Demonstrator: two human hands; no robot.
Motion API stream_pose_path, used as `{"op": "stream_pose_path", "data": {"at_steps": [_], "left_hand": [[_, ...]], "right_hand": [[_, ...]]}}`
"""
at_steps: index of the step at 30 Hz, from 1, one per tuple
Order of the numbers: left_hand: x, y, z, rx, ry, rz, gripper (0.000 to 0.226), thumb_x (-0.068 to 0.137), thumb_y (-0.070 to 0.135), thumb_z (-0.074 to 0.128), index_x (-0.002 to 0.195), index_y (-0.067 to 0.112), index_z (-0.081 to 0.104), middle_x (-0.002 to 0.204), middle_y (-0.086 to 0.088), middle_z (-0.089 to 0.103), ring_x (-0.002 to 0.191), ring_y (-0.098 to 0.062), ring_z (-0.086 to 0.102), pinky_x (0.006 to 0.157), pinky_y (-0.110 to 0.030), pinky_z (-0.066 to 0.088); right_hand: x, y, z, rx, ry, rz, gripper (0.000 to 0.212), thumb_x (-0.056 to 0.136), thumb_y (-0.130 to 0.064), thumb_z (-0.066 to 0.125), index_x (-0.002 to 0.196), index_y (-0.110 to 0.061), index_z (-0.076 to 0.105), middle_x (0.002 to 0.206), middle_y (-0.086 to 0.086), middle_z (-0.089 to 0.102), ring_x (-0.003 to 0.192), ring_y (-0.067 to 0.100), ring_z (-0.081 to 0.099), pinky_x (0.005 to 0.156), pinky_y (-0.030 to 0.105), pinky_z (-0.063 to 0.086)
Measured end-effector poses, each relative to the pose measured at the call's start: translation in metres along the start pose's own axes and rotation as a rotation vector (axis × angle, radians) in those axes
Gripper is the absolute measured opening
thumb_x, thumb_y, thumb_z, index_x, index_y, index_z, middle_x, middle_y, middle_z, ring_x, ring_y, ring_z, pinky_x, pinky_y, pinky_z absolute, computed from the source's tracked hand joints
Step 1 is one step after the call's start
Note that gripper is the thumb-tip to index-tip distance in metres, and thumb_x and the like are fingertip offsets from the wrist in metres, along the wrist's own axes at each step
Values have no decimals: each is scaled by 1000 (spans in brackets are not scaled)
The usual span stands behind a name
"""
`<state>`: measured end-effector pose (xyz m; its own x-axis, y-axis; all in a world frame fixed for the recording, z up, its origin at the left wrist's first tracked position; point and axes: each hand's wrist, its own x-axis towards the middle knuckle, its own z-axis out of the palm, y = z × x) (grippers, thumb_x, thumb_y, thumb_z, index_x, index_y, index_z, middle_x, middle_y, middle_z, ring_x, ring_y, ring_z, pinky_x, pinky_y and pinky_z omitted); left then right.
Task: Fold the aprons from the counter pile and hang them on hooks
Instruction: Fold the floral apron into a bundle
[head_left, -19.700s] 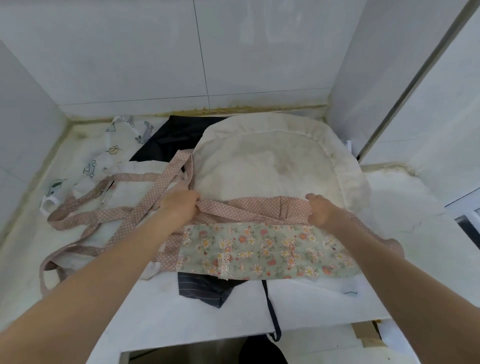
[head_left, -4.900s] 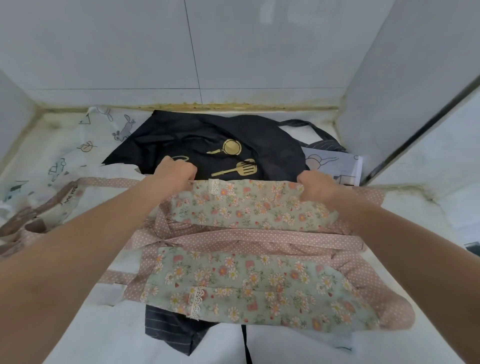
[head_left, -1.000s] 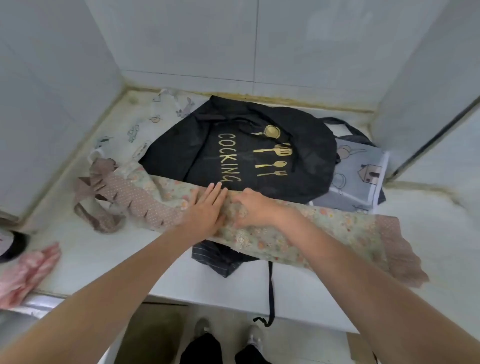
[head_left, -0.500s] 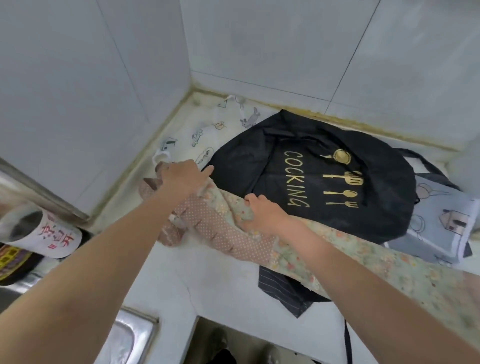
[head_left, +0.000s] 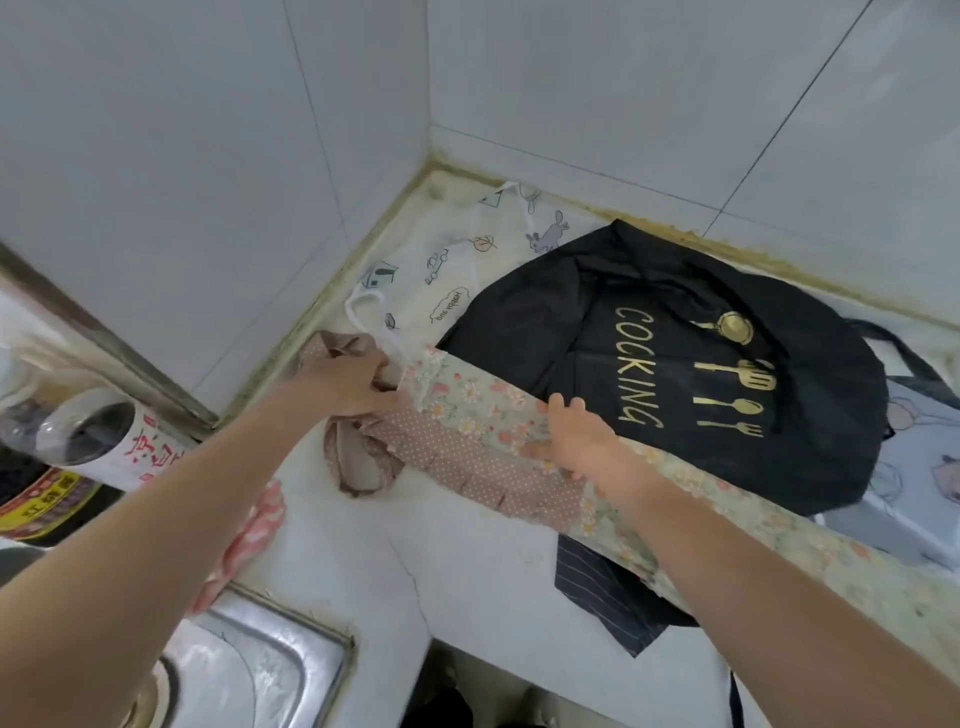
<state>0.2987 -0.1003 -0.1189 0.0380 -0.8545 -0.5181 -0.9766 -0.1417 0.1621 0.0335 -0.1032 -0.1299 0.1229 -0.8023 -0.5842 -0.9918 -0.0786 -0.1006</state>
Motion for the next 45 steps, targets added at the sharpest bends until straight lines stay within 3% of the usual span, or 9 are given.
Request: {"op": "stream_pose_path", "data": {"at_steps": [7,11,16,22,26,32,37,40,45], "left_hand": [[-14,3,3,-424,349,-128,74,74,30,77,130,6,36,131,-13,38,121,-31,44,90,-33,38],[-23,4,19,-413,25,-63,70,72,40,78,124,7,45,108,-1,55,113,-24,53,72,-18,39],[-19,-2,20,-561,-74,66,84,66,37,83,137,22,40,132,5,53,123,-18,48,100,-21,33],[-13,21,-71,-701,-379,210,58,49,39,87,94,9,67,98,-6,73,93,-20,69,87,-30,54],[18,62,-148,-179,24,230,21,79,31,73,76,16,59,84,3,64,83,-17,60,66,-15,44],[62,129,-146,62,749,145,44,91,11,49,133,2,40,135,-23,39,125,-40,35,102,-45,27],[43,169,-39,-618,58,192,15,94,16,51,81,8,52,89,-13,60,81,-29,61,73,-35,53],[29,185,16,-1081,-436,-86,59,93,32,57,139,2,33,117,-24,59,89,-28,66,75,-31,57],[43,206,50,-1300,-265,-109,40,91,31,60,121,5,54,101,-8,62,72,-13,61,54,-19,53]], "right_hand": [[14,-49,-41,413,-38,-157,41,86,-32,66,112,-4,49,96,4,55,58,16,58,53,25,47],[29,-78,-43,603,-246,-156,34,86,-5,66,117,-5,53,116,13,57,58,16,62,48,22,55],[22,-70,-66,809,-479,-200,30,88,7,58,116,-3,59,103,10,66,65,15,68,57,20,57],[13,-38,-127,926,-383,-239,28,87,2,61,114,-6,59,95,10,69,64,15,71,60,21,58],[28,-29,-160,1232,-144,-186,48,87,5,59,132,-1,47,115,18,63,66,18,71,59,25,58],[38,1,-182,1613,216,-200,60,93,9,46,146,-10,23,130,15,44,118,27,51,103,34,42],[23,58,-132,1036,237,25,40,96,-7,47,136,-8,42,119,14,55,118,33,53,99,39,44],[9,92,-75,380,183,-53,29,93,-16,54,121,-6,56,122,11,57,109,27,54,89,30,42],[-7,97,-8,257,37,-96,56,79,-36,72,121,-12,44,106,-2,39,97,14,37,78,28,32]]}}
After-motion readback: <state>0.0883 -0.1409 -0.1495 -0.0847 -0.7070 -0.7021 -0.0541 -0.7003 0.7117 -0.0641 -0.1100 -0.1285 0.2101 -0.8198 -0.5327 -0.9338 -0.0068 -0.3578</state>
